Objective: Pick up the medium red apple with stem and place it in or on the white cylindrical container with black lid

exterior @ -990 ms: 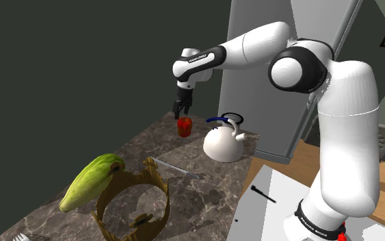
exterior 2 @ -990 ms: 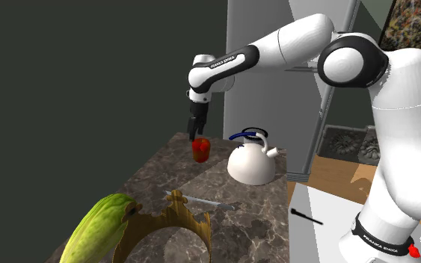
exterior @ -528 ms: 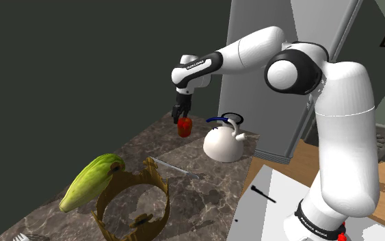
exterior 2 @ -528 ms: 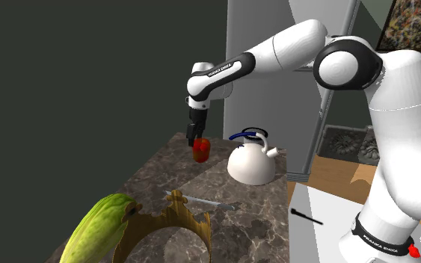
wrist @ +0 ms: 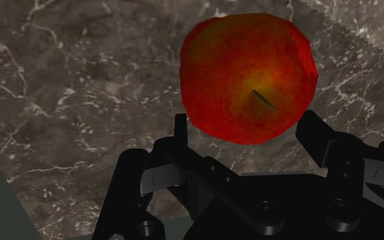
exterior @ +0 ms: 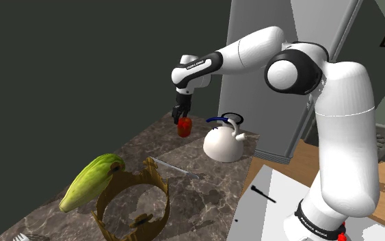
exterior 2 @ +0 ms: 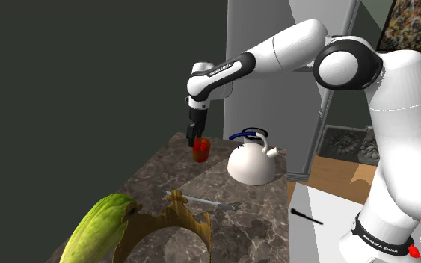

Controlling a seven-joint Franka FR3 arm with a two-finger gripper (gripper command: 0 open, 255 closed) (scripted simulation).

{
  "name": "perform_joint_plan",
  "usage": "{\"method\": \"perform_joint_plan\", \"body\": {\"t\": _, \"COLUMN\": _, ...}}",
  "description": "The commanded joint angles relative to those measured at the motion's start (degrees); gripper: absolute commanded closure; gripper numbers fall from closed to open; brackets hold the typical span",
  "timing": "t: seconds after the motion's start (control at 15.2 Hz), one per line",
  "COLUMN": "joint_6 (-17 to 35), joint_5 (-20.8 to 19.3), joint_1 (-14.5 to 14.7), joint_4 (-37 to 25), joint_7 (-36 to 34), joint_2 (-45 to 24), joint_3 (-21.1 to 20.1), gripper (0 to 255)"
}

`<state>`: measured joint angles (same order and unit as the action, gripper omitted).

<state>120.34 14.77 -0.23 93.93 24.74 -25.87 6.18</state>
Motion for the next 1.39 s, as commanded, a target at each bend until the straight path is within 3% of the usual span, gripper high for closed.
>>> {"method": "perform_joint_plan", "body": {"t": 0.0, "joint_6": -0.02, "joint_5": -0.01, "joint_1": -0.01, "joint_4": 0.07, "joint_7": 0.01, "joint_2": -0.06, "joint_3": 0.01, "gripper": 255}}
{"method": "perform_joint_plan", "body": {"t": 0.46, "joint_6": -0.02, "joint_5": -0.01, "joint_1": 0.0, "joint_4": 0.07, "joint_7": -0.01, "joint_2": -0.06, "joint_3": 0.0, "gripper": 255}}
{"method": "perform_joint_plan", "body": {"t": 1.32, "joint_6": -8.39, "joint_5": -1.2, "joint_1": 0.0, "joint_4": -5.34, "joint_7": -1.87, "joint_2": 3.08, "joint_3": 0.44, "gripper": 255}}
